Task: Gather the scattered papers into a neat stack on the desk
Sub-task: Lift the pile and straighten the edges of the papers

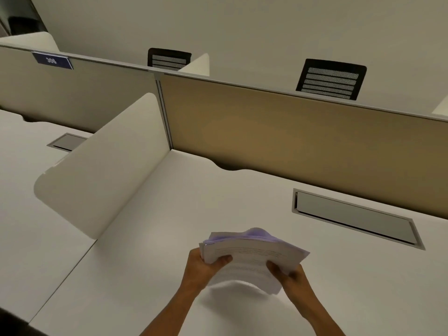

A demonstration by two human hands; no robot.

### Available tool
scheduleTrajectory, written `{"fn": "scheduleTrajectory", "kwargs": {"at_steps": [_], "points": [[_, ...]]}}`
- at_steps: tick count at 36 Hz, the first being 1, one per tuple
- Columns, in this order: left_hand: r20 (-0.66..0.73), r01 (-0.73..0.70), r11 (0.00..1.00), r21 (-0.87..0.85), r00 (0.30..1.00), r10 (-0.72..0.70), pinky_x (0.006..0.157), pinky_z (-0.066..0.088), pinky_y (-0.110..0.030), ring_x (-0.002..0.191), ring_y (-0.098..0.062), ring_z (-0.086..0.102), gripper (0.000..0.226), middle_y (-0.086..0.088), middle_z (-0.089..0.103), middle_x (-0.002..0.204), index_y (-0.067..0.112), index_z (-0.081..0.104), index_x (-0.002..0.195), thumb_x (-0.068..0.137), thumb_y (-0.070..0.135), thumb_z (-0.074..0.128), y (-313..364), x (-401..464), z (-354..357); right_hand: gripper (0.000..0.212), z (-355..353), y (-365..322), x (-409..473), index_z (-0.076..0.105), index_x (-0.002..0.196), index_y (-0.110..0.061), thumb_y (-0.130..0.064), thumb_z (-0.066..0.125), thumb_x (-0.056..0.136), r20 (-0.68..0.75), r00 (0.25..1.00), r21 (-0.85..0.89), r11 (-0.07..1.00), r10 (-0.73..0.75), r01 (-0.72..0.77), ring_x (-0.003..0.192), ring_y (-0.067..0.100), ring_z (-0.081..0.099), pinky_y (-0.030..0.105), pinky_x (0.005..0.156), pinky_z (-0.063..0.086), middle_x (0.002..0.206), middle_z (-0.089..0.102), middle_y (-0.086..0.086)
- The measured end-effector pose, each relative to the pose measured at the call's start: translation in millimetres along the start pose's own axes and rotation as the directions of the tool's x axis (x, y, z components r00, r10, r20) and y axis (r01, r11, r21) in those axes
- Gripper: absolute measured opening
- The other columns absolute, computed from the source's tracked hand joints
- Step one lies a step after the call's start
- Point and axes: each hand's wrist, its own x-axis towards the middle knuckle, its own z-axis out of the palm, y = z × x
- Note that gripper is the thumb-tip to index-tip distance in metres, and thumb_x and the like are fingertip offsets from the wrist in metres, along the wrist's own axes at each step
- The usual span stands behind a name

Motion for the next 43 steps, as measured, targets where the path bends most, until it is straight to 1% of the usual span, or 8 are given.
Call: {"fn": "scheduleTrajectory", "kwargs": {"at_steps": [4,13,19,22,30,33,38,43], "points": [[-0.022,-0.035,0.999,0.028,0.999,0.035,0.069,0.061,-0.026,0.08,-0.008,0.073,0.032,0.01,0.078,0.085,0.037,0.074,0.087,0.068,0.013,0.086,-0.3,-1.7,0.5,0.029,-2.9,-3.2,-3.6,0.065,0.111,-0.036,-0.013,0.065,0.093,-0.01,1.0,0.013,1.0,-0.015,0.015,0.089,0.0,0.069,0.016,0.07,0.058,0.098,0.076,-0.013],[0.047,0.033,0.997,0.073,0.998,-0.037,0.067,0.058,-0.019,0.081,-0.007,0.072,0.033,0.014,0.077,0.085,0.038,0.072,0.087,0.071,0.012,0.084,-15.5,-8.5,5.4,0.027,-13.3,11.8,-15.1,0.068,0.106,-0.034,-0.013,0.071,0.089,-0.023,0.998,-0.023,0.998,0.064,-0.064,0.092,0.004,0.071,0.019,0.07,0.057,0.098,0.077,-0.01],[0.121,0.073,0.99,0.117,0.989,-0.088,0.073,0.06,-0.029,0.085,-0.012,0.072,0.032,0.01,0.077,0.088,0.033,0.073,0.091,0.066,0.019,0.088,-25.9,-4.7,1.8,0.018,-26.5,9.5,-15.5,0.071,0.102,-0.029,-0.019,0.072,0.088,-0.042,0.998,-0.047,0.997,0.057,-0.059,0.085,0.002,0.071,0.014,0.068,0.056,0.095,0.078,-0.012],[0.185,0.048,0.988,0.144,0.98,-0.074,0.08,0.06,-0.037,0.091,-0.016,0.071,0.045,0.003,0.075,0.096,0.026,0.072,0.102,0.06,0.031,0.088,-26.6,-3.4,6.1,0.017,-26.4,13.6,-13.7,0.073,0.1,-0.025,-0.014,0.073,0.087,-0.073,0.996,-0.041,0.998,0.05,-0.053,0.085,0.007,0.072,0.017,0.066,0.056,0.093,0.079,-0.008],[0.149,0.126,0.99,0.059,0.98,-0.134,0.077,0.06,-0.032,0.084,-0.011,0.073,0.036,0.005,0.078,0.091,0.04,0.077,0.086,0.067,0.01,0.087,-27.1,-7.1,21.9,0.014,-22.5,17.8,-11.6,0.074,0.097,-0.017,-0.008,0.073,0.087,-0.15,0.988,-0.013,1.0,0.021,-0.023,0.083,0.012,0.073,0.017,0.061,0.057,0.09,0.079,-0.002],[0.121,0.153,0.987,0.046,0.98,-0.158,0.071,0.061,-0.029,0.079,-0.012,0.074,0.027,0.004,0.079,0.086,0.038,0.078,0.078,0.065,0.017,0.088,-25.2,-8.6,20.9,0.01,-26.2,18.1,-10.6,0.074,0.093,-0.015,-0.008,0.069,0.09,-0.163,0.986,0.017,1.0,0.016,-0.014,0.077,0.009,0.073,0.016,0.061,0.056,0.086,0.079,-0.003],[0.125,0.131,0.987,0.089,0.982,-0.142,0.07,0.061,-0.025,0.087,-0.013,0.073,0.032,0.015,0.077,0.091,0.035,0.072,0.093,0.066,0.028,0.087,-30.6,-9.0,11.0,0.02,-31.7,21.3,-9.2,0.073,0.106,-0.01,-0.004,0.07,0.087,-0.112,0.993,0.054,0.998,0.039,-0.033,0.093,0.019,0.073,0.019,0.068,0.059,0.097,0.079,-0.001],[0.149,0.039,0.993,0.108,0.987,-0.055,0.068,0.062,-0.034,0.078,-0.019,0.075,0.043,-0.003,0.079,0.084,0.019,0.079,0.087,0.052,0.042,0.087,-13.5,3.3,4.9,0.021,-34.7,14.9,-8.8,0.073,0.107,-0.011,-0.007,0.072,0.087,-0.08,0.997,0.041,0.999,0.021,-0.017,0.094,0.017,0.073,0.021,0.072,0.058,0.1,0.079,0.002]]}}
